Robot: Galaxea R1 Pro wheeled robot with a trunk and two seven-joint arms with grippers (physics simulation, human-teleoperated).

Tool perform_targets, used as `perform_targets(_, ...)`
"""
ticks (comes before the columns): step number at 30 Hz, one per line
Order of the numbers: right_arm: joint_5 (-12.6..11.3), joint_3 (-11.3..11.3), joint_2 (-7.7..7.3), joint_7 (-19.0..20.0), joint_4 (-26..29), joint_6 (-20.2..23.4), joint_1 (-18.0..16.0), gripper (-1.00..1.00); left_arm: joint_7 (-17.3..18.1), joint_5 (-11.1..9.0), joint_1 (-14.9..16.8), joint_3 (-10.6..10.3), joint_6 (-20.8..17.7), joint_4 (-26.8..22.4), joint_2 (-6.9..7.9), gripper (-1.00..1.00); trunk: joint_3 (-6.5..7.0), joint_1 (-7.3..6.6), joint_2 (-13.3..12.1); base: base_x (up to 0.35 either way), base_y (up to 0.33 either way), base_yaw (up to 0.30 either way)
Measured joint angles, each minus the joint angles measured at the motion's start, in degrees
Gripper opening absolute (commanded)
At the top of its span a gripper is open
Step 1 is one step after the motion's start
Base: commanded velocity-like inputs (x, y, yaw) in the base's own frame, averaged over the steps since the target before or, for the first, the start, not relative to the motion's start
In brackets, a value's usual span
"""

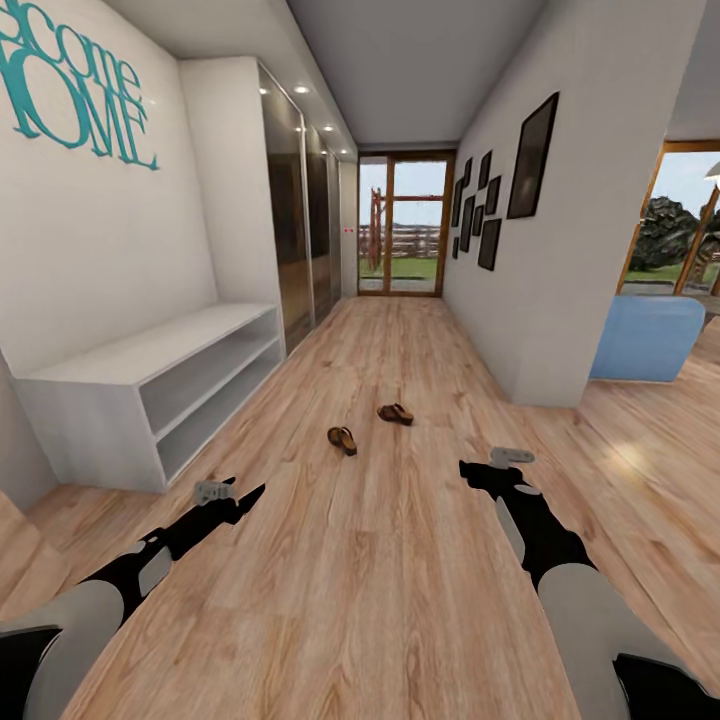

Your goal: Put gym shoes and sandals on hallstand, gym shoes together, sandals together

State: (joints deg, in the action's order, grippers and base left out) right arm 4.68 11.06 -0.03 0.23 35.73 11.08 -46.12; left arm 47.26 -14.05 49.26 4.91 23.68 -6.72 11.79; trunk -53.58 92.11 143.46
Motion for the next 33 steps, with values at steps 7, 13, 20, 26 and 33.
perform_targets(7,0.0,0.01,0.0,0.01,-0.05,0.0,0.0,1.0,0.0,0.0,0.0,0.0,0.01,0.07,0.0,1.0,0.0,0.0,0.0,0.349,-0.001,0.0)
perform_targets(13,0.0,0.03,0.0,0.01,-0.05,0.01,0.0,1.0,0.0,0.0,0.0,0.0,0.01,0.05,0.0,1.0,0.0,0.0,0.0,0.349,-0.049,0.0)
perform_targets(20,-0.03,0.01,0.0,-0.05,-0.05,0.01,0.0,1.0,0.0,0.0,-0.01,0.01,0.04,0.06,0.0,1.0,0.0,0.0,0.0,0.349,-0.096,0.0)
perform_targets(26,-0.01,0.03,0.0,-0.06,-0.05,0.01,0.0,1.0,-0.01,0.0,-0.01,0.0,0.02,0.06,0.0,1.0,0.0,0.0,0.0,0.349,-0.124,0.0)
perform_targets(33,0.01,0.01,0.0,-0.06,-0.05,0.01,0.0,1.0,-0.01,0.0,-0.01,0.04,0.03,0.06,0.0,1.0,0.0,0.0,0.0,0.349,-0.134,0.0)
